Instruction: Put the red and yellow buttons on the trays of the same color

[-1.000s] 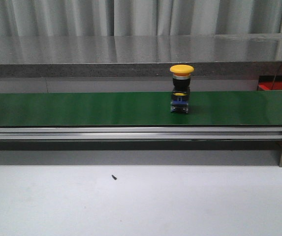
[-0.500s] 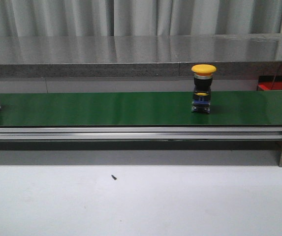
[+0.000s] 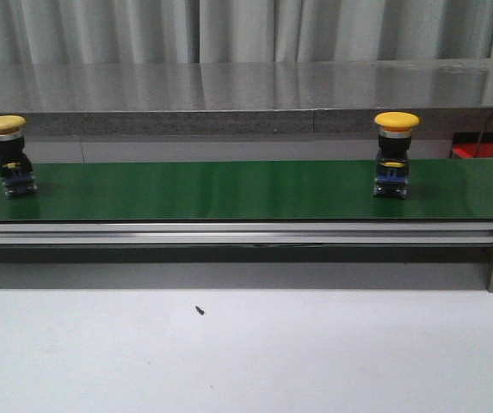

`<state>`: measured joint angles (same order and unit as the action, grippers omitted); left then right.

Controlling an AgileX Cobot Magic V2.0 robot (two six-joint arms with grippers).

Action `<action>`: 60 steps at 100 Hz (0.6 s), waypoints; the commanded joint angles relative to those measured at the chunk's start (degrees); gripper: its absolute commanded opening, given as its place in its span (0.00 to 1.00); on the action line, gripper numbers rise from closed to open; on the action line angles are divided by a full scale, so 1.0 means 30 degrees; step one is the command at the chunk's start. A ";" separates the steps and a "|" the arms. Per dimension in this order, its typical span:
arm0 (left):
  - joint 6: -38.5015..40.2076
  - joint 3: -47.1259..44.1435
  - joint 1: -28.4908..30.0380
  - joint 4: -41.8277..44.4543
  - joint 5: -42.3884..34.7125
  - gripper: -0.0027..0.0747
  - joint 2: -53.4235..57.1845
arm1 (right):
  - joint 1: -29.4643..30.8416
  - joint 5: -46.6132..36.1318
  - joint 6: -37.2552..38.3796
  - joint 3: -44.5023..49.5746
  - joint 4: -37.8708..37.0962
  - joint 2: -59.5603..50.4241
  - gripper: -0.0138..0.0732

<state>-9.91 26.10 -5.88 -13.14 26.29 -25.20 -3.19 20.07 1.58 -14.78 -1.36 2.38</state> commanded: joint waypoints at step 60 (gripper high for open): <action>0.0001 0.0058 -0.0136 -0.0200 -0.1588 0.01 0.0598 | 0.0054 0.8013 -0.0353 -1.2862 0.0751 1.5706 0.55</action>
<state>-9.91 24.71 -5.88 -13.14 25.96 -23.13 -3.19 45.95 1.23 -49.70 0.39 45.87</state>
